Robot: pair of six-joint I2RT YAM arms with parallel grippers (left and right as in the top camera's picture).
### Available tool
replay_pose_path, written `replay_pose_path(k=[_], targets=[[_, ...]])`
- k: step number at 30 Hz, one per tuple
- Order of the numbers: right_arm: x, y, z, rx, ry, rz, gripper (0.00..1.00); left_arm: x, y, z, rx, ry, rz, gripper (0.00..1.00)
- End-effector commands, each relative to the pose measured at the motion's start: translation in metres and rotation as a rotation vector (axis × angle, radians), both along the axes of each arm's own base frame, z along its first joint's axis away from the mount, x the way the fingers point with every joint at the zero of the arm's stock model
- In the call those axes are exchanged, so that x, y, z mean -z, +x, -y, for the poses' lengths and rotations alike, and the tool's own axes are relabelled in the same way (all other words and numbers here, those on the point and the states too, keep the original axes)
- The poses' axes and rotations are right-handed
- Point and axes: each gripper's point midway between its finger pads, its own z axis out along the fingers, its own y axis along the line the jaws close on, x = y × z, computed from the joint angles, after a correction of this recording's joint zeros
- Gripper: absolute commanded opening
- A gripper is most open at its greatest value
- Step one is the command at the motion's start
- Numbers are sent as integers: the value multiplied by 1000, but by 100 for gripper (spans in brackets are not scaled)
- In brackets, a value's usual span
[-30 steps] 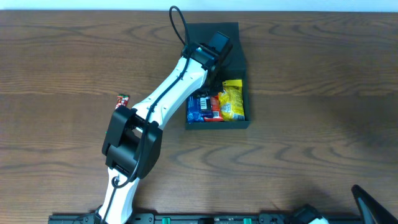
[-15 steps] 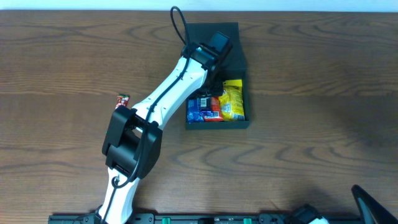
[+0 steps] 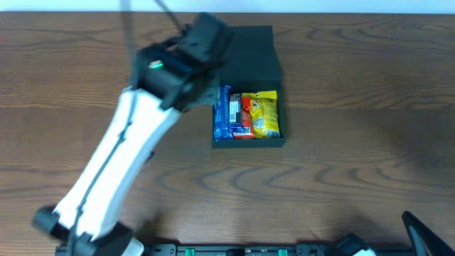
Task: Pack container
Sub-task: 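Open the left gripper and withdraw it to the KitKat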
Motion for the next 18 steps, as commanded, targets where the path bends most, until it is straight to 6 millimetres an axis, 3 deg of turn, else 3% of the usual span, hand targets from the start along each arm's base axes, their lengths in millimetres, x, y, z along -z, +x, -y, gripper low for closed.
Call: replay_pose_path(k=[1, 6, 11, 14, 18], targets=[[0, -4, -4, -43, -18, 10, 99, 8, -11, -41, -29, 93, -54, 59], [0, -4, -4, -54, -44, 22, 99, 37, -42, -89, -94, 98, -74, 62], [1, -3, -5, -59, -60, 21, 99, 78, -63, -118, -76, 121, -57, 82], [4, -1, -6, -60, -66, 12, 99, 100, -64, -133, -130, 114, -75, 91], [11, 3, -8, -62, -85, -12, 99, 133, -51, -141, -140, 57, -113, 94]])
